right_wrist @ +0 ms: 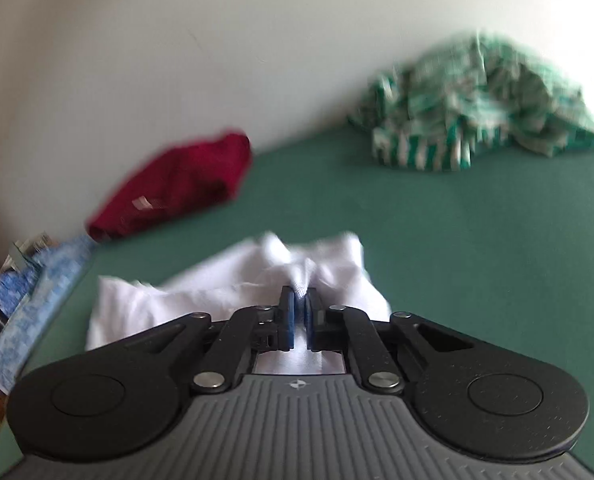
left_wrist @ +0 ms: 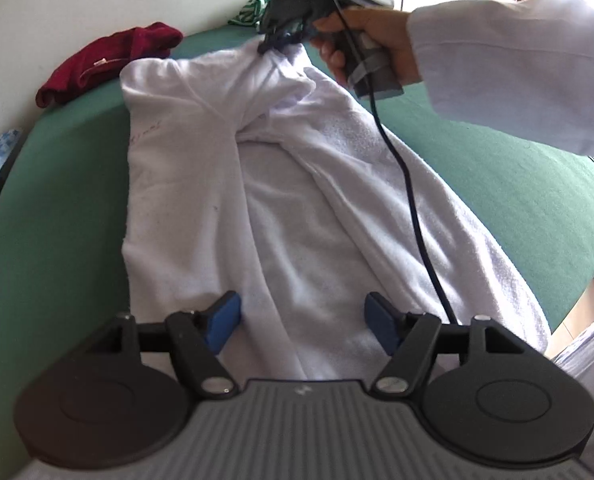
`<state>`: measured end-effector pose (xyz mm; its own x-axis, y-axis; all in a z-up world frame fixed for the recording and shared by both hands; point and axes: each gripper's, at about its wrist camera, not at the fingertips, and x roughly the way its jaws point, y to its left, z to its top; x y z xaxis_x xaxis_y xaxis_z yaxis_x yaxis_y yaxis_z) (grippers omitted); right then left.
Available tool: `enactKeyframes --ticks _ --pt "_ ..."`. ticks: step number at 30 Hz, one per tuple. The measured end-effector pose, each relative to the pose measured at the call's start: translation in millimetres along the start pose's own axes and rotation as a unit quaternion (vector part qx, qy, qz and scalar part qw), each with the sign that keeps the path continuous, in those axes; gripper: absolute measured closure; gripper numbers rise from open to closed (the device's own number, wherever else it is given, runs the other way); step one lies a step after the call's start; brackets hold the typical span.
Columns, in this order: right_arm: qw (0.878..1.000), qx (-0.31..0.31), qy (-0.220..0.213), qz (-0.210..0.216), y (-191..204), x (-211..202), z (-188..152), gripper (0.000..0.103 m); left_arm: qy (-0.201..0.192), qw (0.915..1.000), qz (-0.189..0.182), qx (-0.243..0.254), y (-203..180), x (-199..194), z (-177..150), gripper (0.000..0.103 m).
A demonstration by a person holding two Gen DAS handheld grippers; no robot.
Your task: Fold clothes
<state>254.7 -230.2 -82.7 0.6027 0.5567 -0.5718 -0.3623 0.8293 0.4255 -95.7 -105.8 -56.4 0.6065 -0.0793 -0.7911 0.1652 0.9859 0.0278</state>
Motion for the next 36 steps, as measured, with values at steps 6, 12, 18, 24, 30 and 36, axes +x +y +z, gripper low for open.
enactKeyframes --ticks 6,12,18,24,30,36 --pt "0.999 0.009 -0.020 0.036 -0.7 -60.2 -15.0 0.051 -0.003 1.0000 -0.007 0.004 1.6 1.1 -0.7 0.026" --pt "0.998 -0.010 0.052 0.038 0.7 -72.6 -59.4 0.083 -0.003 0.9996 -0.021 0.018 1.3 3.6 -1.4 0.021" --pt "0.999 0.015 0.032 0.023 -10.7 -89.5 -59.2 0.101 0.000 0.9988 -0.041 0.026 9.3 -0.4 -0.9 0.030" --pt "0.999 0.023 -0.012 -0.037 3.9 -111.6 -67.0 0.068 -0.006 0.9942 -0.091 0.058 9.3 -7.7 -11.7 0.023" --pt "0.999 -0.037 0.009 0.035 64.9 -105.2 -72.3 0.071 -0.031 0.9886 -0.122 0.082 22.4 -16.9 -20.2 0.028" --pt "0.993 -0.104 0.026 0.055 133.5 -34.8 -52.9 0.072 -0.054 0.9906 -0.108 0.064 36.3 -6.6 -27.0 0.024"
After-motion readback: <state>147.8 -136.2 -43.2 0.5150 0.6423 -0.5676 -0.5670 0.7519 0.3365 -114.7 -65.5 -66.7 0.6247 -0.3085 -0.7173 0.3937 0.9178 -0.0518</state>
